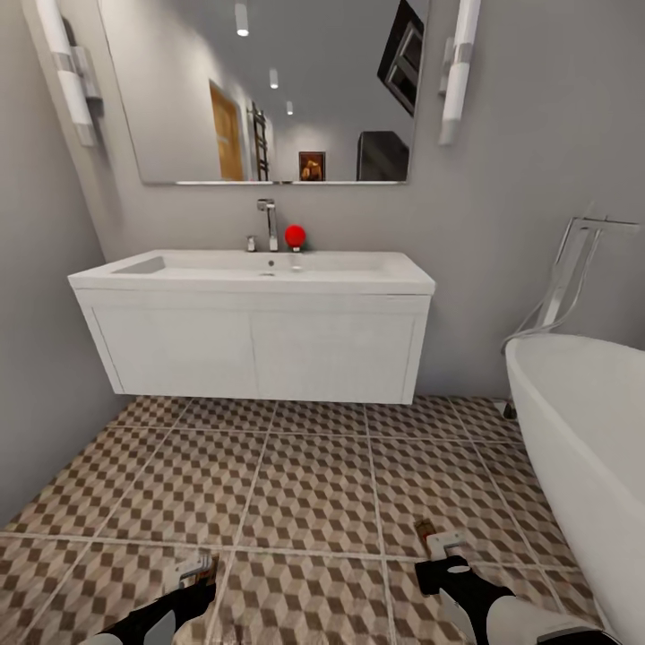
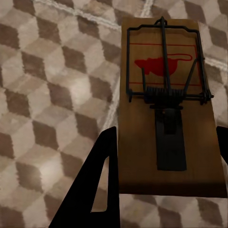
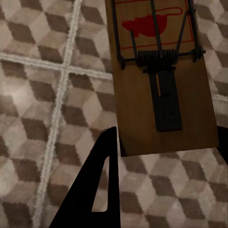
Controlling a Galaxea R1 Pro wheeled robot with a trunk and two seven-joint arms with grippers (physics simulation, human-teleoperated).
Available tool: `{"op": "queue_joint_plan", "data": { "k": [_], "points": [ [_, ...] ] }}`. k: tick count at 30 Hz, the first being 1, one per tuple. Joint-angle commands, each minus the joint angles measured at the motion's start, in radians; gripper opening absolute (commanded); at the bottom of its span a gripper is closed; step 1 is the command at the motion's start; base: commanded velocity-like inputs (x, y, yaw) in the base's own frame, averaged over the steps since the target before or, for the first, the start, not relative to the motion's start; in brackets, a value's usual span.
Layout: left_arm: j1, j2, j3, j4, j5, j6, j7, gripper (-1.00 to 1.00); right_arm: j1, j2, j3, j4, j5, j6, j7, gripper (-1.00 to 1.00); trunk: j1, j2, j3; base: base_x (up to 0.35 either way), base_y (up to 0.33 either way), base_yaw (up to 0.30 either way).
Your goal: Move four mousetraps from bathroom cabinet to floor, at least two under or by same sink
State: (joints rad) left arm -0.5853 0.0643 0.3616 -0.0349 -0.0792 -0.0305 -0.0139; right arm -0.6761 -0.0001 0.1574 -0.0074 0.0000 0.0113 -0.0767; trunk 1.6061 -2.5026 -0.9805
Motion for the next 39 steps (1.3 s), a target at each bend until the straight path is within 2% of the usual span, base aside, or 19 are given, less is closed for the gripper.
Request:
{"op": "queue_joint_plan", "data": {
  "k": [1, 20, 39],
  "points": [
    [-0.001, 0.000, 0.008, 0.001, -0.010, -0.003, 0.000, -1.00, 0.000, 0.000, 0.007, 0.000, -0.001, 0.001, -0.003, -1.00, 0.000, -0.001, -0.005, 0.000, 0.000, 0.000],
    [-0.001, 0.000, 0.008, 0.001, -0.010, -0.003, 0.000, -1.00, 0.000, 0.000, 0.007, 0.000, -0.001, 0.001, -0.003, -1.00, 0.009, -0.005, -0.078, 0.000, 0.000, 0.000],
    [-0.001, 0.000, 0.008, 0.001, -0.009, -0.003, 0.000, -1.00, 0.000, 0.000, 0.008, 0.001, -0.001, -0.031, -0.003, -1.00, 0.009, -0.005, -0.078, 0.000, 0.000, 0.000]
  ]
}}
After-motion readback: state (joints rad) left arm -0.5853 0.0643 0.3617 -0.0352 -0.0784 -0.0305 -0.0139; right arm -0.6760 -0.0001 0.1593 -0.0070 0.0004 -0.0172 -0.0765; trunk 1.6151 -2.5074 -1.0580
